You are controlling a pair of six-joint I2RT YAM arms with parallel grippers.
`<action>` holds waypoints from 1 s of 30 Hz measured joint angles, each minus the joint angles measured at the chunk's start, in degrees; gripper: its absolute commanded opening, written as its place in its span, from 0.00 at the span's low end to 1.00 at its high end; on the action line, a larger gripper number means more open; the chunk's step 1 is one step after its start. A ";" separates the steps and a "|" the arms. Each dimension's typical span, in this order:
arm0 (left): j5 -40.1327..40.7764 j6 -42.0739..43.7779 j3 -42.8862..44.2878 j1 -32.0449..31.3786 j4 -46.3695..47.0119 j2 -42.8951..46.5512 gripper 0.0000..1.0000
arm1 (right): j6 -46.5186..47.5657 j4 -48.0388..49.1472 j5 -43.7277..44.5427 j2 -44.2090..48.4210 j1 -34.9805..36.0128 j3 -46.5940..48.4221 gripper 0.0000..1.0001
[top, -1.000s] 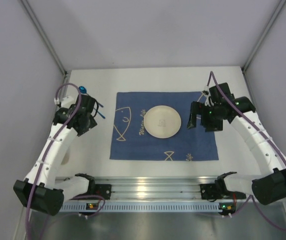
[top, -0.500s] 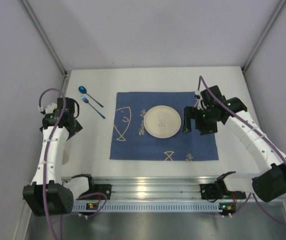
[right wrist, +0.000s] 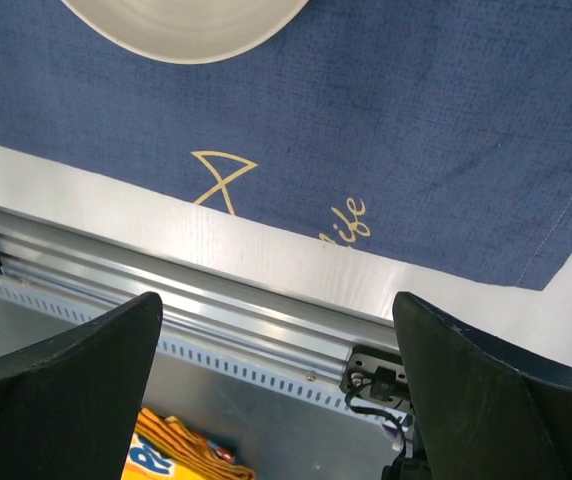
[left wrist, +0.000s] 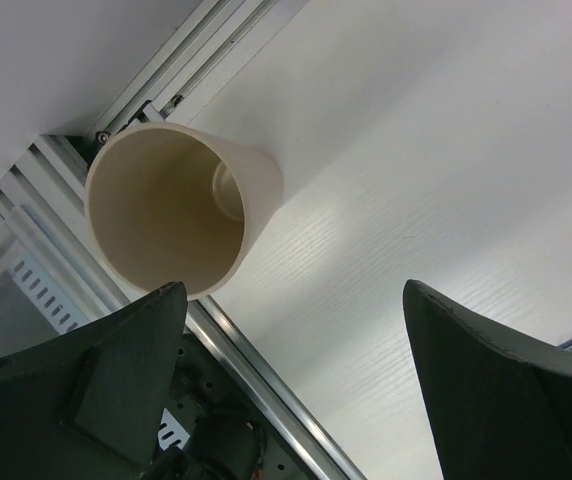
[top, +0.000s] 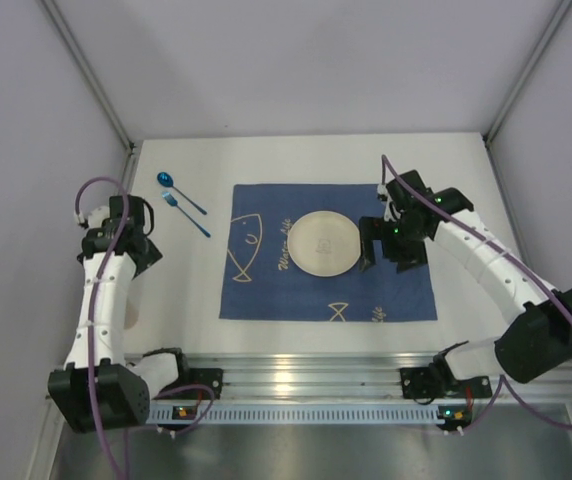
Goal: Set the dinner table for one person
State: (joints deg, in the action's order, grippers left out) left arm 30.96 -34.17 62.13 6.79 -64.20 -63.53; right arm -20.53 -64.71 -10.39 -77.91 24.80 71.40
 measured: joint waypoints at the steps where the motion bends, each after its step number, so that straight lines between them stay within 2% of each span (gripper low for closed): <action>1: 0.00 0.15 0.00 0.44 0.04 -0.07 0.94 | 0.00 -0.02 0.13 -0.35 0.09 0.13 0.99; 13: -7.02 5.66 -1.88 13.90 6.05 -1.66 0.94 | 1.01 -2.21 2.32 -5.49 2.47 3.10 0.99; 20: -11.26 6.97 -4.70 14.78 11.06 -6.78 0.93 | 1.05 -2.75 3.41 -7.85 2.58 5.25 0.99; 23: -12.02 7.04 -5.75 14.88 12.48 -8.94 0.87 | 1.03 -2.82 4.13 -8.28 2.60 5.51 0.99; 24: -12.15 7.04 -6.14 14.88 13.22 -9.57 0.82 | 1.03 -2.80 4.33 -8.31 2.58 5.53 0.99; 25: -12.28 7.02 -6.56 14.91 13.79 -10.19 0.59 | 1.03 -2.82 4.46 -8.31 2.60 5.53 0.99; 27: -12.70 6.95 -7.26 15.02 14.75 -10.93 0.38 | 1.01 -2.82 4.87 -8.31 2.60 5.53 0.99; 28: -12.81 6.91 -7.41 15.04 14.97 -11.06 0.09 | 0.98 -2.82 5.01 -8.31 2.58 5.53 0.99; 29: -13.22 6.88 -7.50 15.04 15.43 -11.13 0.00 | 0.96 -2.82 5.18 -8.31 2.60 5.53 0.99; 30: -12.37 7.43 -7.39 14.99 15.43 -11.13 0.00 | 0.94 -2.80 5.40 -8.31 2.60 5.53 0.99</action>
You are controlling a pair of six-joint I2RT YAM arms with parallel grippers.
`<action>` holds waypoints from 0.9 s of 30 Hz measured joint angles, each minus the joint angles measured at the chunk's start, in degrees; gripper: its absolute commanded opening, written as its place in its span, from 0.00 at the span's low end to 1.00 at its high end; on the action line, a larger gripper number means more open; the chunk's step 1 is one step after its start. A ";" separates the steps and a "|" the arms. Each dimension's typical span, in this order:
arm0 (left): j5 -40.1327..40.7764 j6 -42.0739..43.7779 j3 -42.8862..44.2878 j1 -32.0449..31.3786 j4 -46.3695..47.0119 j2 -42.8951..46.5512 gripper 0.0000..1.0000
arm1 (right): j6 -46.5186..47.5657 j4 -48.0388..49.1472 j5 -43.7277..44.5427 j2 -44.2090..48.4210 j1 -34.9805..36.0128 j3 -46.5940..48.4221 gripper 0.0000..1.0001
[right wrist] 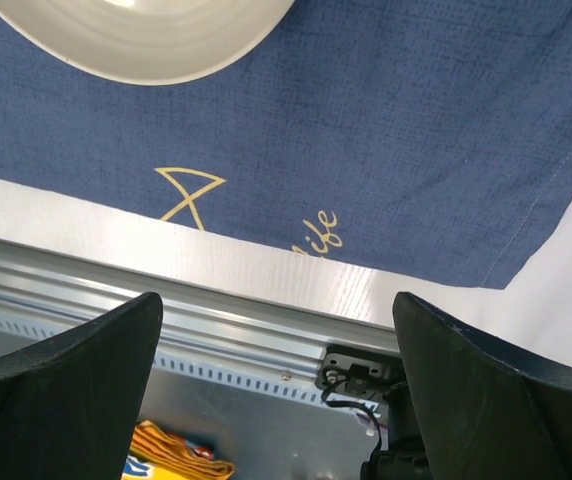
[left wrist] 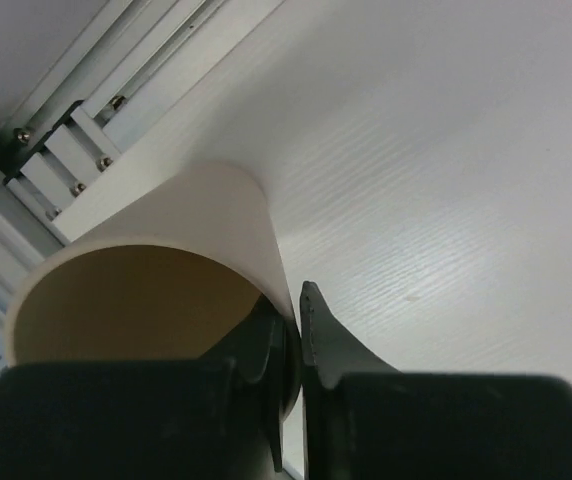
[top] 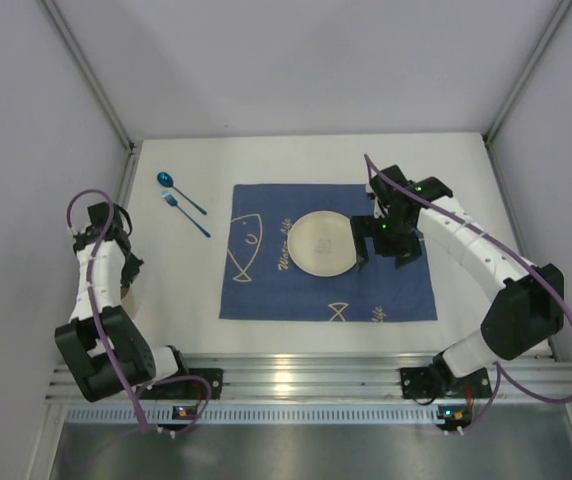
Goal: Set the dinner table for one person
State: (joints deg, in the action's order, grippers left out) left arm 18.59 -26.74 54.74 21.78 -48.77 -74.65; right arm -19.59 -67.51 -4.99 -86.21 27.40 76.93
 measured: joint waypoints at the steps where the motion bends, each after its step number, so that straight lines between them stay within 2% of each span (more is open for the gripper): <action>1: 0.11 0.35 0.24 0.11 0.13 0.28 0.00 | -0.04 0.02 0.20 0.02 0.00 -0.02 0.99; 7: -6.40 1.84 2.67 0.17 0.26 -0.57 0.00 | -0.11 0.26 1.70 0.96 0.02 -0.55 1.00; 10: -11.96 3.45 4.50 -2.99 0.31 -0.50 0.00 | -0.11 0.11 2.62 1.20 0.02 0.00 1.00; 13: -16.55 5.05 8.26 -12.76 0.98 -0.90 0.00 | -0.22 -0.04 2.99 1.20 0.02 2.54 1.00; 20: -24.63 9.03 19.76 -43.25 4.07 -7.96 0.00 | -1.27 0.24 2.14 1.20 -0.04 13.00 1.00; 23: -28.33 11.61 24.85 -52.59 3.52 -11.69 0.00 | -1.53 0.24 1.99 1.20 -0.33 15.45 1.00; 27: -33.03 13.81 30.40 -60.02 2.93 -14.80 0.00 | -1.60 0.15 1.70 1.20 -1.44 16.09 1.00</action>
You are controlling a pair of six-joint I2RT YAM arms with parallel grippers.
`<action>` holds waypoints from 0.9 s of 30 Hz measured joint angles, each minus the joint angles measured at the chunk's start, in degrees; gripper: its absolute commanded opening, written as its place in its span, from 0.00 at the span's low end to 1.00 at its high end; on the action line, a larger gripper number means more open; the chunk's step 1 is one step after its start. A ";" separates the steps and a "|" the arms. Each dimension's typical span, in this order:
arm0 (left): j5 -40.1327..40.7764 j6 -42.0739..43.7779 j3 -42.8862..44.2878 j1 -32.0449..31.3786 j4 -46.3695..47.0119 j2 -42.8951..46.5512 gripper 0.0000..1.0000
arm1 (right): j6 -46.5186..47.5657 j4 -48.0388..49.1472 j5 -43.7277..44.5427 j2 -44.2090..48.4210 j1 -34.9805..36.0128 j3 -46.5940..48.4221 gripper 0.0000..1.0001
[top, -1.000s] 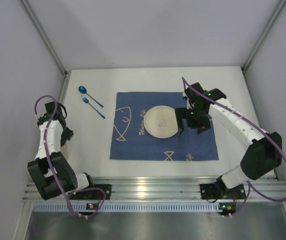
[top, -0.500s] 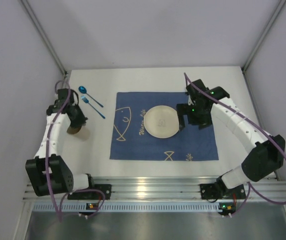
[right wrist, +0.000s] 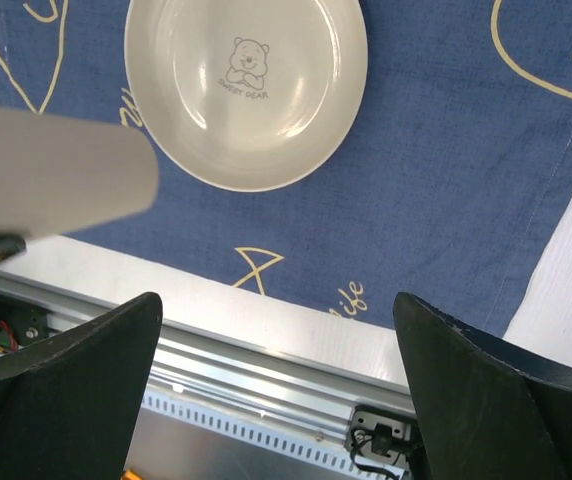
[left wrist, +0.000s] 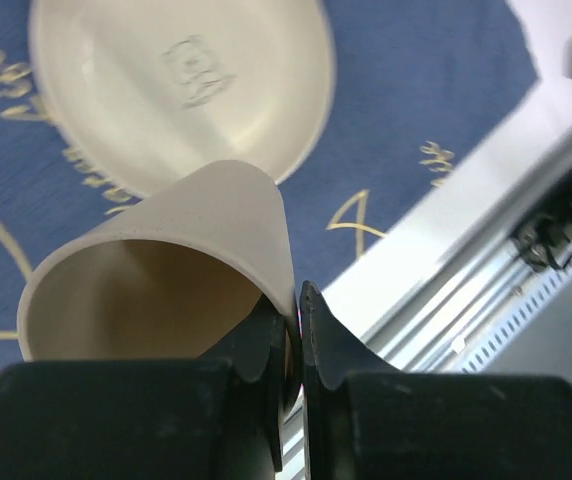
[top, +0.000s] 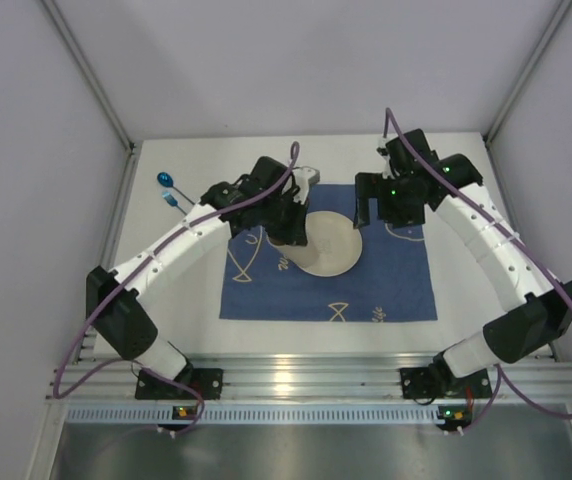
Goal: Set the dinner table for one person
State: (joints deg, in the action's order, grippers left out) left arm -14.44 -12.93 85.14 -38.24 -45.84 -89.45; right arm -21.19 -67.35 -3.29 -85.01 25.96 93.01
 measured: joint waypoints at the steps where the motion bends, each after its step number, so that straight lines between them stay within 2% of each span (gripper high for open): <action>1: -1.29 0.44 1.07 -1.29 -0.15 -0.33 0.00 | 0.00 -0.02 -0.26 0.00 -0.39 0.00 1.00; 6: -6.34 1.29 3.87 -6.75 -0.17 -0.35 0.00 | -0.79 0.02 -3.08 0.00 -2.84 0.00 1.00; 13: -12.79 0.61 3.76 -11.19 1.22 2.80 0.00 | -5.22 2.78 -12.81 -0.15 -5.05 -2.58 1.00; 19: -14.75 -0.55 3.50 -14.01 2.56 6.36 0.00 | -9.22 5.92 -22.01 -2.34 -5.35 -2.62 1.00; 27: -14.91 -0.66 -1.53 -17.59 2.78 5.92 0.00 | -9.99 6.29 -28.17 -2.99 -5.35 -2.14 1.00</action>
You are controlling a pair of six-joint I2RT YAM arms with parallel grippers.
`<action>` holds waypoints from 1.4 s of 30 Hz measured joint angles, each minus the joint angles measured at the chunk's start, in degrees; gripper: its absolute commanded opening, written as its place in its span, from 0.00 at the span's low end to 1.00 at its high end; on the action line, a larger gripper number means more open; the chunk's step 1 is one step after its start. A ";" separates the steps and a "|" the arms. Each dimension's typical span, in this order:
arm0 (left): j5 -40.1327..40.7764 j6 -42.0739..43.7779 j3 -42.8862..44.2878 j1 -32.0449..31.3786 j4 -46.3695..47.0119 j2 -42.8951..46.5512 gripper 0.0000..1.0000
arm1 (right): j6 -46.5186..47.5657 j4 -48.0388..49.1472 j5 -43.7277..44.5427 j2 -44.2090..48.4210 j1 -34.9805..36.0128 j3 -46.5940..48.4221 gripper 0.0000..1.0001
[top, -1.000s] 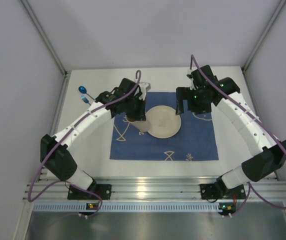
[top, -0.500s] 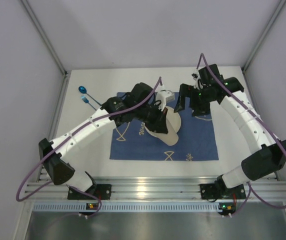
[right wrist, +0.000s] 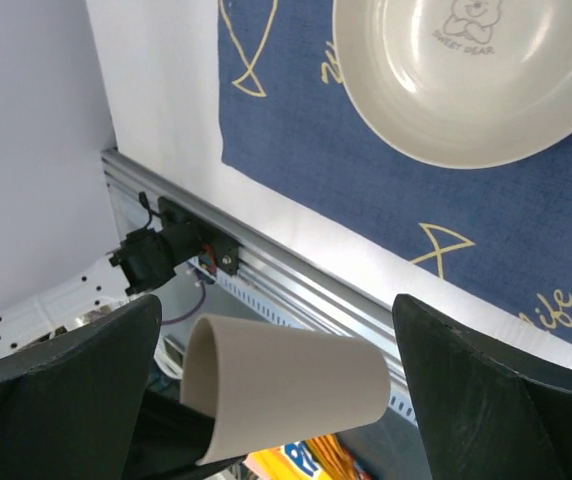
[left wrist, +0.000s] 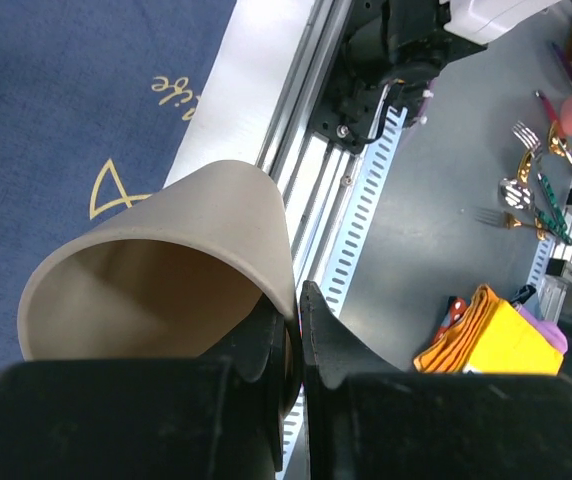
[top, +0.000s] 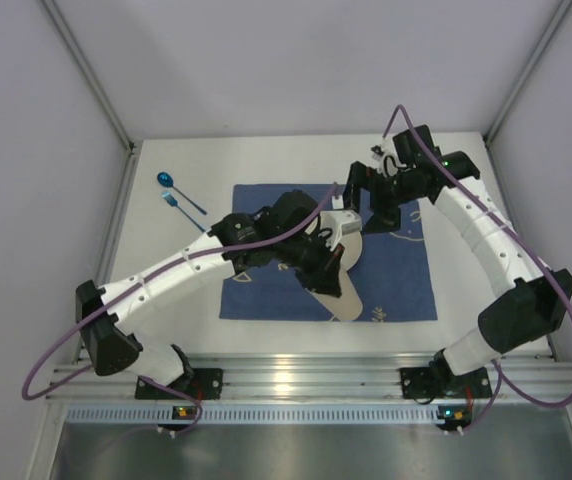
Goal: Set the dinner table for one person
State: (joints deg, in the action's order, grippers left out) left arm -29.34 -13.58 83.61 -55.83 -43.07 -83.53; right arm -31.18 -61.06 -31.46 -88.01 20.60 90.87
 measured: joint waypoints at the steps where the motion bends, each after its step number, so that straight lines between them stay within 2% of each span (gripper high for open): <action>1: 0.02 0.00 -0.46 -0.31 0.00 -0.37 0.00 | 0.00 0.00 -0.70 0.07 0.00 0.00 1.00; 7: 0.74 0.57 -0.59 -0.59 0.11 -1.88 0.00 | 0.76 -1.90 -4.72 1.22 0.04 -2.34 1.00; 13: 1.49 1.64 1.29 -0.59 0.11 -4.94 0.00 | 4.15 -7.89 -5.64 4.37 0.66 -7.06 1.00; 16: 1.86 1.84 2.08 -0.59 0.11 -6.14 0.00 | 5.70 -9.97 -5.70 6.32 0.66 -9.22 0.96; 22: 2.03 2.78 4.20 -0.59 -0.35 -8.17 0.00 | 7.67 -11.61 -4.90 8.35 0.85 -11.10 0.80; 27: 2.25 2.89 5.31 -0.94 -1.25 -9.84 0.00 | 8.20 -11.63 -2.89 8.50 2.71 -11.41 0.62; 28: 2.27 2.86 5.44 -1.11 -1.51 -10.25 0.00 | 8.33 -11.63 -2.25 8.48 3.19 -11.34 0.58; 29: 2.25 2.89 5.60 -1.25 -1.66 -10.60 0.00 | 8.44 -11.63 -1.57 8.44 3.76 -11.30 0.50; 31: 2.45 2.86 6.12 -1.64 -2.23 -11.52 0.00 | 8.50 -11.50 -0.61 8.28 4.79 -11.04 0.43; 32: 2.93 2.80 6.36 -1.84 -2.54 -11.82 0.00 | 7.80 -11.74 0.04 8.07 5.14 -10.82 0.34; 36: 5.18 2.01 8.35 -2.05 -4.20 -12.61 0.00 | 5.64 -11.32 -0.09 6.91 5.14 -9.46 0.30; 40: 7.72 0.92 10.73 -2.45 -6.99 -13.62 0.00 | 4.52 -11.15 -0.07 6.01 5.16 -9.07 0.35; 42: 8.92 -0.09 11.67 -2.71 -8.26 -14.25 0.00 | 4.04 -11.21 0.15 5.35 5.16 -9.09 0.34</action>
State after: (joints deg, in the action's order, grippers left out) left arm -20.43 -13.67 95.29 -58.54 -51.33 -97.78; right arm -27.14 -72.27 -31.31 -82.65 25.76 81.78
